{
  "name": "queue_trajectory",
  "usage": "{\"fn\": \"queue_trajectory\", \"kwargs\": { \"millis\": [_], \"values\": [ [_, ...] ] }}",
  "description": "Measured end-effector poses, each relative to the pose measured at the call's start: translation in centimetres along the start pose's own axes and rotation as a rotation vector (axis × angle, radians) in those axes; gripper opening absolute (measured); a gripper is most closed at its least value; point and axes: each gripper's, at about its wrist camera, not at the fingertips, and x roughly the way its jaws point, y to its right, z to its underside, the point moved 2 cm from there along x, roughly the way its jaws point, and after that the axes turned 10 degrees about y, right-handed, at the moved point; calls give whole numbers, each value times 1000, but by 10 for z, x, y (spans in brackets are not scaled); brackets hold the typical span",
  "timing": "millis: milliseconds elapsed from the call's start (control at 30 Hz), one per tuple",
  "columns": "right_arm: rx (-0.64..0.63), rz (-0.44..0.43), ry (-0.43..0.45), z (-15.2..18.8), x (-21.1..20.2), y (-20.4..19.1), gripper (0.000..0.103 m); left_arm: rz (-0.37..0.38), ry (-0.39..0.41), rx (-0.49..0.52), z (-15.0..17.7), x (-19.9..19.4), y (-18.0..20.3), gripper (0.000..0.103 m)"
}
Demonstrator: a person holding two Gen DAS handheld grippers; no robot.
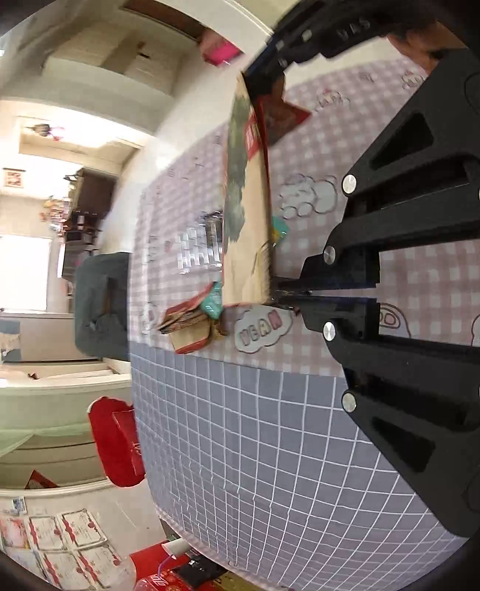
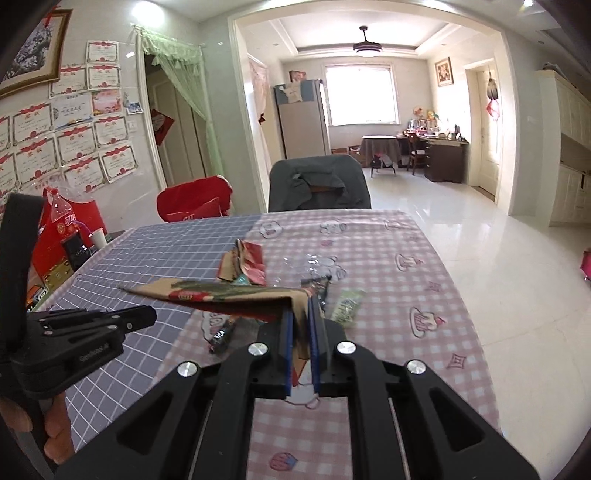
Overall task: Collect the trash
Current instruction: 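Close the right gripper on the brown paper bag while the left gripper holds the black packet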
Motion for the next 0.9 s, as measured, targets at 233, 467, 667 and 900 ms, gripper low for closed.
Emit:
{"fn": "queue_trajectory", "kwargs": {
  "millis": [233,467,667,900],
  "values": [
    [22,5,-34,15,21,9,8,-18,-104,11,9,42,-4,32],
    [24,5,-72,23,56,11,8,-54,-135,57,16,82,-5,58],
    [24,3,-99,31,80,12,8,-56,-187,66,21,120,-4,46],
    [34,4,-99,32,84,15,8,-34,-187,24,20,129,-8,24]
  ]
}}
